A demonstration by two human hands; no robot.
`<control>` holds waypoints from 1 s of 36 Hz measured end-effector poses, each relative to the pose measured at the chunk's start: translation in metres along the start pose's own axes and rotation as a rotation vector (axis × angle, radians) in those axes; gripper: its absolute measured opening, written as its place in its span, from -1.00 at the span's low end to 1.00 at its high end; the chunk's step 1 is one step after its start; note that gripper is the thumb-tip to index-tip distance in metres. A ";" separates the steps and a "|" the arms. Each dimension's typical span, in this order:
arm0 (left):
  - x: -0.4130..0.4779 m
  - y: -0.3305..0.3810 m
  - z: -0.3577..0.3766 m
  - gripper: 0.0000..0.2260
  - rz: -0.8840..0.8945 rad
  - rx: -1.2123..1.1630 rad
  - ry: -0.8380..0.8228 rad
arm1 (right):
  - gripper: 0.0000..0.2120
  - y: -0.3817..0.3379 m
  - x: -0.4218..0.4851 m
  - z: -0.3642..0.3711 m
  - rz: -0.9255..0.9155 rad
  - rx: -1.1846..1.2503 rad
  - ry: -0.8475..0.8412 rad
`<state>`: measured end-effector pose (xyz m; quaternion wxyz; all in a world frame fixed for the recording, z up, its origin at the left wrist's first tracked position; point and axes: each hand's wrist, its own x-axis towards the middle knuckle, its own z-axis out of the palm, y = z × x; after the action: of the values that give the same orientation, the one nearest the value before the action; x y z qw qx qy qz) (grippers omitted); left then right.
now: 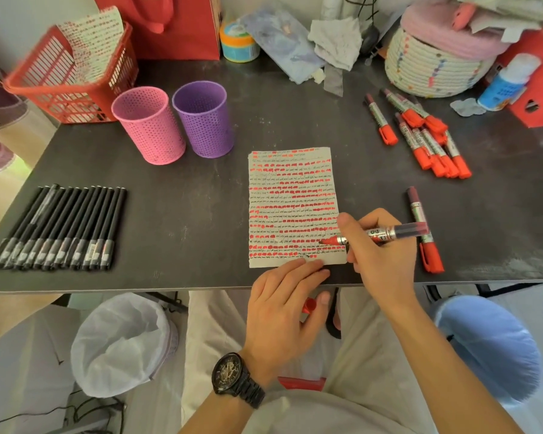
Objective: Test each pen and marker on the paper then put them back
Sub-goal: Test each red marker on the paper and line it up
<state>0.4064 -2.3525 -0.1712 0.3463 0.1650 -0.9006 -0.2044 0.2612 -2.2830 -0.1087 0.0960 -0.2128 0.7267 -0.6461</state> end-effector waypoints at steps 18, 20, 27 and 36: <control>-0.063 0.009 -0.028 -0.81 -0.692 -0.626 -0.503 | -0.94 0.036 -0.118 -0.039 0.556 0.500 -0.129; -0.070 0.007 -0.025 -0.85 -0.681 -0.629 -0.562 | -0.86 0.045 -0.126 -0.043 0.596 0.418 -0.082; -0.077 0.007 -0.023 -0.81 -0.609 -0.539 -0.531 | -0.78 0.051 -0.130 -0.052 0.655 0.355 -0.054; -0.071 0.006 -0.027 -0.82 -0.615 -0.538 -0.443 | -0.84 0.050 -0.121 -0.046 0.626 0.327 -0.068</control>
<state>0.4741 -2.3229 -0.1897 0.0994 0.2810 -0.7772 -0.5542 0.3403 -2.1854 -0.1672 0.3463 0.0172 0.6400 -0.6857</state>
